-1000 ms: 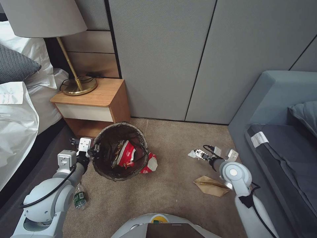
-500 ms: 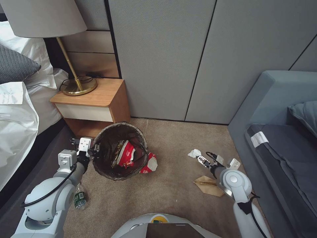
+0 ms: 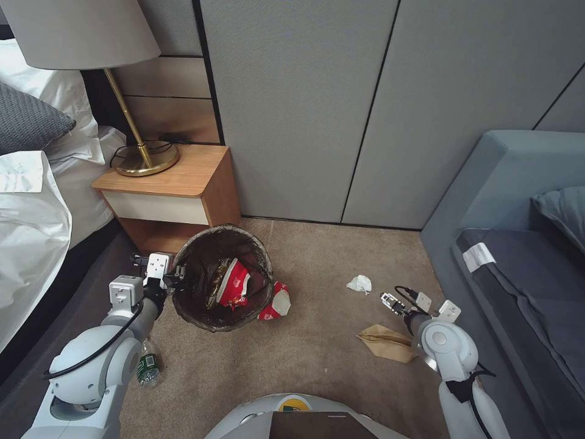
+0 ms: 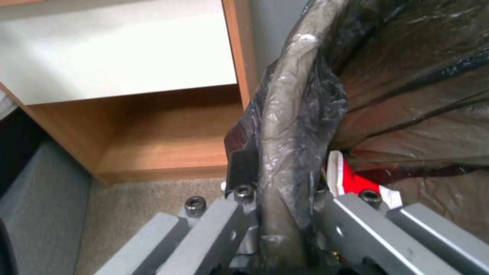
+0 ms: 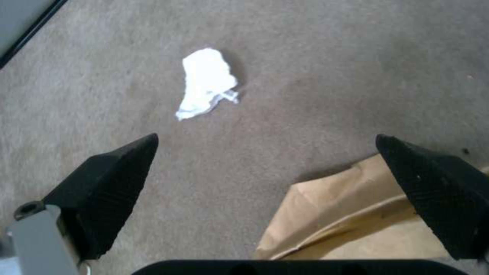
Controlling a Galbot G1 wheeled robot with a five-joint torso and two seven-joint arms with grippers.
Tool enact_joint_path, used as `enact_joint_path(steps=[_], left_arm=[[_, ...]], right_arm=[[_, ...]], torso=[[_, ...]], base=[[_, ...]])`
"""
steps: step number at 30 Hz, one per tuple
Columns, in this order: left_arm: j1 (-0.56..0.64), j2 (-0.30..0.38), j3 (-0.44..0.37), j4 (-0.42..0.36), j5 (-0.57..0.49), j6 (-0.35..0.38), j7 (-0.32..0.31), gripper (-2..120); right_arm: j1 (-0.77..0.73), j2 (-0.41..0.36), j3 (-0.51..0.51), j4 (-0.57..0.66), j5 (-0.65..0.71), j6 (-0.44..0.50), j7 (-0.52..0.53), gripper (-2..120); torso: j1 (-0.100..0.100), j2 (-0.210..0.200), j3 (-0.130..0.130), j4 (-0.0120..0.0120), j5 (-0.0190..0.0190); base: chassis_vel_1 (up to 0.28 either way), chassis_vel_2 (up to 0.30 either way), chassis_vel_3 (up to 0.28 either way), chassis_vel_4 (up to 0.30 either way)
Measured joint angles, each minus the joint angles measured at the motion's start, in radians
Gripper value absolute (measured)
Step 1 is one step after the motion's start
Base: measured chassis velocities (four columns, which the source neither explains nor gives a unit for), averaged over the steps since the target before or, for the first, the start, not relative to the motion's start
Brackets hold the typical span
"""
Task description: Pick up the trash bin, then pick up the garbage from the floor and place it into the trash bin.
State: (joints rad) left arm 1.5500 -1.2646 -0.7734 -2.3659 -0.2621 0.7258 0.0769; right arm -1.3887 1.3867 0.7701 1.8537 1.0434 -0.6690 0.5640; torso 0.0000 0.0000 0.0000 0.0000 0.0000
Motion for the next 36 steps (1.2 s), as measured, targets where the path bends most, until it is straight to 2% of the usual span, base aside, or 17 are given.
enact_joint_path(steps=[9,14,19,23,36], left_arm=[[-0.006,0.003,0.008,0.006,0.001,-0.001,0.001,0],[-0.007,0.007,0.009,0.009,0.000,-0.001,0.001,0],[-0.007,0.009,0.007,0.009,-0.004,-0.001,0.001,0],[-0.007,0.009,0.005,0.008,-0.005,-0.002,0.002,0],[-0.006,0.010,0.001,0.006,-0.005,-0.003,0.004,0]], right_arm=[[-0.056,0.053,0.060,0.004,0.033,0.036,-0.005,100],[-0.071,0.048,0.062,-0.009,-0.021,0.037,-0.041,100],[-0.093,0.006,0.044,-0.024,-0.106,0.032,-0.100,100],[-0.101,-0.010,0.037,-0.034,-0.115,0.036,-0.111,100],[-0.138,0.047,0.048,-0.092,-0.101,0.069,-0.096,100]], torso=[[0.000,0.000,0.000,-0.0002,0.0000],[0.000,0.000,0.000,0.0000,0.0000],[0.000,0.000,0.000,0.0001,0.0001],[0.000,0.000,0.000,0.0000,-0.0001],[0.000,0.000,0.000,0.0000,0.0000]], base=[[0.000,0.000,0.000,0.000],[0.000,0.000,0.000,0.000],[0.000,0.000,0.000,0.000],[0.000,0.000,0.000,0.000],[0.000,0.000,0.000,0.000]])
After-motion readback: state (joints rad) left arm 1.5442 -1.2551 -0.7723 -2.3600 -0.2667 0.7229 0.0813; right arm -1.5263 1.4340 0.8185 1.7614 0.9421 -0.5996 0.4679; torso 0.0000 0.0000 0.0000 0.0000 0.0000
